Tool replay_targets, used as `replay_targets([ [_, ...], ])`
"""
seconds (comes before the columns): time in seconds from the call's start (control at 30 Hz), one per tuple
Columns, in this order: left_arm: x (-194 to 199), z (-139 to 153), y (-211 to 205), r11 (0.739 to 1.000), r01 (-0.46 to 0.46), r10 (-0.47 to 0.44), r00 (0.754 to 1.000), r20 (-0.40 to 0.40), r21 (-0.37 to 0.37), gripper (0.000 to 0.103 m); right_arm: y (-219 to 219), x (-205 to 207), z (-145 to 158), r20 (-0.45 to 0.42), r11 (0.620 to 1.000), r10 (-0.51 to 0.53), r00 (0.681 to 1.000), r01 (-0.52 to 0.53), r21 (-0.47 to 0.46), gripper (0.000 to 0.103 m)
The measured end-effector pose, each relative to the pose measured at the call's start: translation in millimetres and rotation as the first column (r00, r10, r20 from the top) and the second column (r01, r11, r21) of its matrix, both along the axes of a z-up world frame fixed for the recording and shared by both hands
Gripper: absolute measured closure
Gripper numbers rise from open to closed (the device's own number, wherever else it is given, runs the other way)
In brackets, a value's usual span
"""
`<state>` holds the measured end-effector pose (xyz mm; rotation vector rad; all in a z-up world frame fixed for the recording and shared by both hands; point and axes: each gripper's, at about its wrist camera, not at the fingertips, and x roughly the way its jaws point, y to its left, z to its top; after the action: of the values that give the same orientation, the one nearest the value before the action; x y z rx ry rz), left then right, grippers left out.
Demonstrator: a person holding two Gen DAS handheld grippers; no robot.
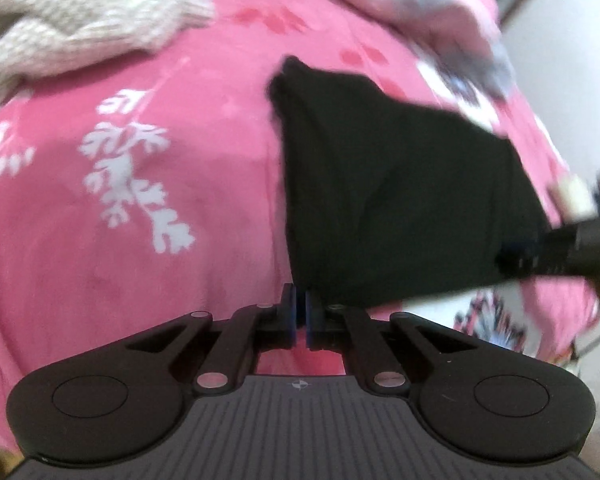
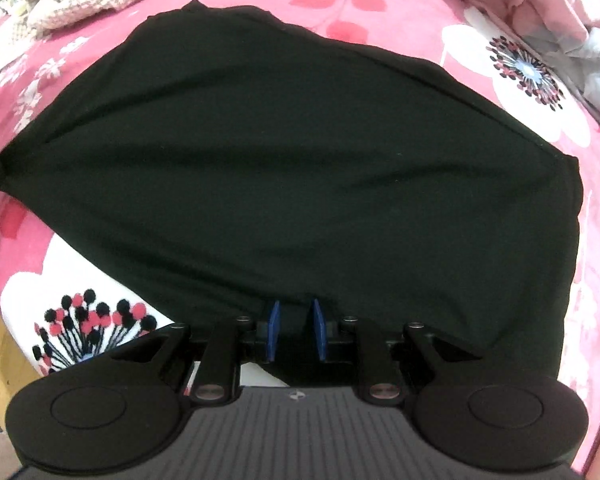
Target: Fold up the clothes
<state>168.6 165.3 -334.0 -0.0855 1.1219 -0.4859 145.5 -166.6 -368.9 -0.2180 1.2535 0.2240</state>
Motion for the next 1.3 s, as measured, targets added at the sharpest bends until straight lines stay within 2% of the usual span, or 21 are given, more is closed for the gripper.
replay_targets([
  [0.1, 0, -13, 1, 0.993, 0.081, -0.084, 0.996, 0.027, 0.082, 0.099, 0, -1, -1, 0.006, 1.000, 0.006, 1.000, -0.006, -0.004, 0.083],
  [0.13, 0, -13, 3, 0.992, 0.094, -0.097, 0.995, 0.029, 0.089, 0.095, 0, -1, -1, 0.007, 1.000, 0.008, 1.000, -0.008, -0.004, 0.083],
  [0.27, -1, -11, 11, 0.988, 0.114, -0.117, 0.993, 0.019, 0.108, 0.090, 1, -1, -1, 0.011, 1.000, 0.010, 1.000, -0.010, -0.004, 0.083],
  [0.4, -1, -6, 22, 0.982, 0.065, -0.064, 0.998, -0.012, 0.176, 0.090, 2, -3, -1, 0.023, 1.000, -0.001, 1.000, 0.001, -0.002, 0.082],
  [0.5, 1, 14, 27, 0.979, -0.030, 0.028, 1.000, 0.009, 0.202, 0.090, 3, -6, 1, 0.043, 1.000, -0.024, 0.999, 0.024, 0.000, 0.082],
  [0.57, 5, 32, 24, 0.976, -0.123, 0.117, 0.992, 0.041, 0.178, 0.082, 4, -9, 6, 0.060, 0.999, -0.045, 0.997, 0.045, 0.002, 0.082],
  [0.63, 10, 40, 15, 0.979, -0.167, 0.164, 0.986, 0.034, 0.116, 0.079, 4, -18, 21, 0.093, 0.995, -0.088, 0.992, 0.084, 0.050, 0.082],
  [0.73, 19, 30, -17, 0.990, -0.118, 0.118, 0.993, 0.003, 0.075, 0.078, -4, -40, 38, 0.065, 0.981, -0.157, 0.985, 0.148, 0.126, 0.082],
  [0.8, 24, 22, -37, 0.995, -0.078, 0.079, 0.997, -0.015, 0.059, 0.078, -23, -58, 42, 0.025, 0.970, -0.215, 0.976, 0.210, 0.121, 0.082],
  [0.87, 26, 8, -52, 0.995, -0.031, 0.033, 0.999, -0.025, 0.095, 0.078, -52, -74, 44, 0.017, 0.954, -0.292, 0.956, 0.289, 0.082, 0.082],
  [0.93, 28, -3, -58, 0.991, -0.013, 0.019, 0.999, -0.045, 0.132, 0.078, -91, -82, 45, 0.013, 0.907, -0.417, 0.909, 0.416, 0.067, 0.082],
  [0.97, 29, -8, -58, 0.989, -0.009, 0.016, 0.999, -0.051, 0.147, 0.078, -114, -84, 46, 0.008, 0.868, -0.491, 0.871, 0.489, 0.083, 0.082],
  [1.0, 30, -11, -58, 0.988, -0.006, 0.015, 0.998, -0.057, 0.155, 0.078, -135, -84, 46, -0.001, 0.828, -0.551, 0.834, 0.548, 0.116, 0.082],
  [1.07, 33, -12, -57, 0.988, -0.001, 0.012, 0.998, -0.069, 0.156, 0.078, -165, -83, 40, -0.042, 0.763, -0.620, 0.784, 0.614, 0.200, 0.081],
  [1.1, 33, -12, -58, 0.988, -0.001, 0.013, 0.997, -0.075, 0.157, 0.078, -182, -82, 34, -0.093, 0.701, -0.666, 0.740, 0.663, 0.262, 0.075],
  [1.17, 34, -12, -59, 0.987, -0.005, 0.019, 0.996, -0.083, 0.162, 0.078, -209, -84, 20, -0.210, 0.540, -0.752, 0.625, 0.766, 0.348, 0.065],
  [1.23, 34, -13, -59, 0.987, -0.009, 0.024, 0.996, -0.087, 0.163, 0.077, -229, -88, 7, -0.318, 0.382, -0.788, 0.527, 0.824, 0.418, 0.063],
  [1.27, 34, -13, -59, 0.987, -0.009, 0.023, 0.996, -0.086, 0.163, 0.077, -234, -90, 0, -0.361, 0.314, -0.794, 0.489, 0.839, 0.444, 0.063],
  [1.3, 34, -13, -59, 0.987, -0.008, 0.022, 0.996, -0.085, 0.162, 0.077, -236, -91, -6, -0.391, 0.266, -0.798, 0.459, 0.850, 0.455, 0.063],
])
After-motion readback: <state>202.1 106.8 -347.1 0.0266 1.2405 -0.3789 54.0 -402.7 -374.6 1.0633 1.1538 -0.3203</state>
